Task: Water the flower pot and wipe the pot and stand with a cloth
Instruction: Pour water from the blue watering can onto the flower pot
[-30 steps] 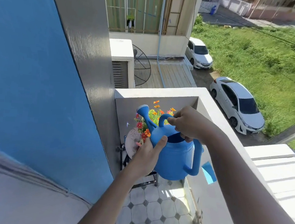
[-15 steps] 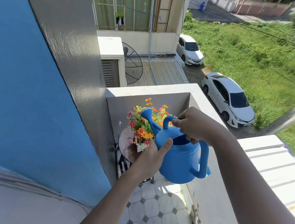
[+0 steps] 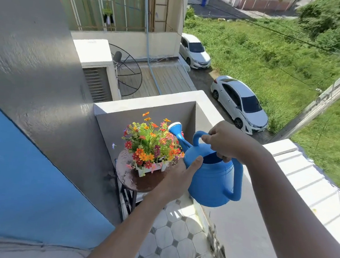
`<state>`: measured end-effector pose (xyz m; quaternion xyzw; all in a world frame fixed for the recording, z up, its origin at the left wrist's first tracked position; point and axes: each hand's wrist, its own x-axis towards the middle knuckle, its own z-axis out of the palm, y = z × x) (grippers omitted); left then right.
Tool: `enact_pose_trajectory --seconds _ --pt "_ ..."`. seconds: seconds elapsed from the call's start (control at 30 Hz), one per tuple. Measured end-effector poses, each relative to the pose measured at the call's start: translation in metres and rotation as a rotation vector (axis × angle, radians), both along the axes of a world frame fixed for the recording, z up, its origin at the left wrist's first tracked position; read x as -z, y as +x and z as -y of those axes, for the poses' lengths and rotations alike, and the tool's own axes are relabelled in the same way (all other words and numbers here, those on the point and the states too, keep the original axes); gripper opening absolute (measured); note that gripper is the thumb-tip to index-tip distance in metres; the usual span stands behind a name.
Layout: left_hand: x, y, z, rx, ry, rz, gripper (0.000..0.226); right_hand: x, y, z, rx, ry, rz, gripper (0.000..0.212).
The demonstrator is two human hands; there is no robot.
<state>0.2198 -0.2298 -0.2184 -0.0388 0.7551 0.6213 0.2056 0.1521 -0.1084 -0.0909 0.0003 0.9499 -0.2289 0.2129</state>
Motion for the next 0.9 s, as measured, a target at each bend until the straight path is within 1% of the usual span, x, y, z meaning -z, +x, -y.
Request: enact_pose_trajectory --seconds 0.1,0.2,0.3,0.4,0.5,0.57,0.7,0.9 --pt "0.004 -0.008 -0.006 0.003 -0.015 0.0 0.077 0.0 -0.007 -0.004 -0.018 0.055 0.012 0.025" --pt "0.004 -0.016 -0.007 0.006 0.021 0.007 0.076 0.001 -0.017 -0.001 -0.038 0.078 0.013 0.024" --pt "0.001 -0.025 -0.003 -0.013 0.039 -0.005 0.076 -0.001 -0.024 0.003 -0.022 0.076 -0.012 0.028" --pt "0.0 -0.03 0.0 -0.033 0.076 -0.034 0.075 -0.005 -0.028 0.008 -0.017 0.073 -0.038 0.026" --pt "-0.004 -0.035 0.004 -0.048 0.106 -0.069 0.068 -0.004 -0.031 0.009 0.005 0.018 -0.077 0.033" --pt "-0.005 -0.037 0.01 -0.067 0.118 -0.079 0.067 0.0 -0.031 0.01 -0.01 -0.023 -0.096 0.033" --pt "-0.003 -0.044 0.012 -0.133 0.071 -0.07 0.059 0.015 -0.038 0.003 0.019 -0.145 -0.09 0.032" --pt "0.004 -0.045 0.013 -0.135 0.03 -0.092 0.061 0.028 -0.029 -0.004 0.082 -0.286 -0.104 0.032"
